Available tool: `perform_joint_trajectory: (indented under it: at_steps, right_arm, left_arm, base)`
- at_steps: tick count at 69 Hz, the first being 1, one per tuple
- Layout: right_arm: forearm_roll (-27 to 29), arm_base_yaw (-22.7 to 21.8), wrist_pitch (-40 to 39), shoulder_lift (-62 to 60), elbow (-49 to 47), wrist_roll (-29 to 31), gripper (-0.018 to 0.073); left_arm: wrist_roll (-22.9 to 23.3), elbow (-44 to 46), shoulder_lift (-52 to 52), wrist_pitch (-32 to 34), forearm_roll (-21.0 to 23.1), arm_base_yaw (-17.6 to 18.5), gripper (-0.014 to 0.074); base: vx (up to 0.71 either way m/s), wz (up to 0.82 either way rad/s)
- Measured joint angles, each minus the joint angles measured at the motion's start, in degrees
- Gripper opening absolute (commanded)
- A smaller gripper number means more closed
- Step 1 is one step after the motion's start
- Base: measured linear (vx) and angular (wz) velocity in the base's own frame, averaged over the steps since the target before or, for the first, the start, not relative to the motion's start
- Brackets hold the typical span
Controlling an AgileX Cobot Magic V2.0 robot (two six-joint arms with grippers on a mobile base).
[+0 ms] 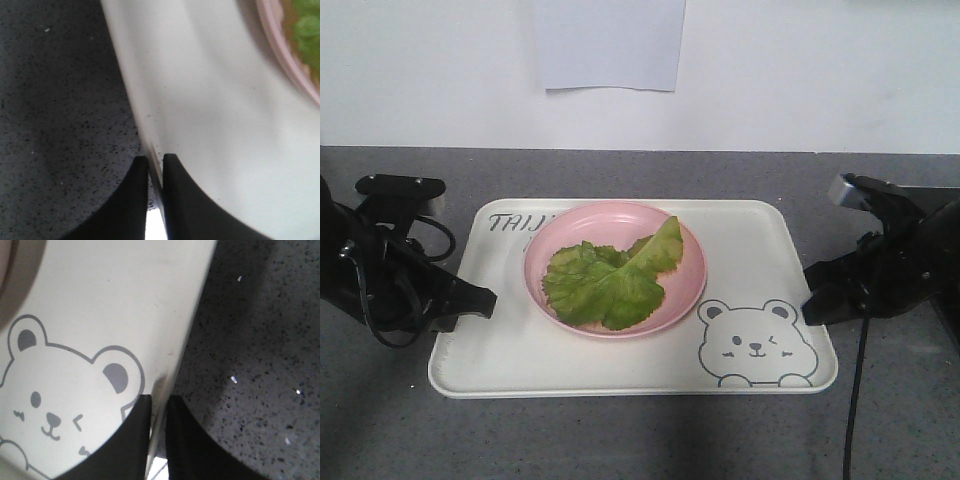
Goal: Transfer vegetables to tray and serve
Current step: 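Lower the tray onto the counter and open both grippers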
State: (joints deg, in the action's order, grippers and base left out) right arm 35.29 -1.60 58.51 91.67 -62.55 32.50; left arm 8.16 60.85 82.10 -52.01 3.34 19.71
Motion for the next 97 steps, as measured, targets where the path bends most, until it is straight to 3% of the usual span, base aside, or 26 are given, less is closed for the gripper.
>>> perform_joint_trajectory:
  at_steps: [32,48,62,75,85,97]
  right_arm:
    - [-4.5,0.8,-0.7,4.4,0.0,-4.8,0.0006]
    - [-5.4,1.1,0.0,4.4,0.0,-5.4,0.0091]
    - [-6.0,1.2,2.8,4.4,0.0,-3.9,0.0244]
    - [-5.4,1.4,3.2,4.4,0.0,-3.7,0.0353]
    - [-6.1,1.4,4.0,4.4,-0.5,-3.7,0.0361]
    - [-10.8,1.4,7.6,2.9,-3.6,-5.9,0.0347]
  left_arm:
    - [0.1,0.0,8.2,2.9,-0.2,0.1,-0.0006]
    - [0.1,0.0,9.0,3.0,0.0,0.1,0.0013]
    - [-0.4,0.0,9.0,3.0,-0.3,0.1,0.0134]
    - [-1.2,0.1,8.5,3.2,-0.1,0.3,0.0343]
    - [-1.4,0.1,6.7,3.2,-0.3,0.4,0.0444]
    - [-1.4,0.1,2.3,1.5,-3.3,0.4,0.0462]
  base:
    - [0.00,0.00]
    - [0.00,0.00]
    - [0.00,0.00]
    - [0.00,0.00]
    - [0.00,0.00]
    - [0.00,0.00]
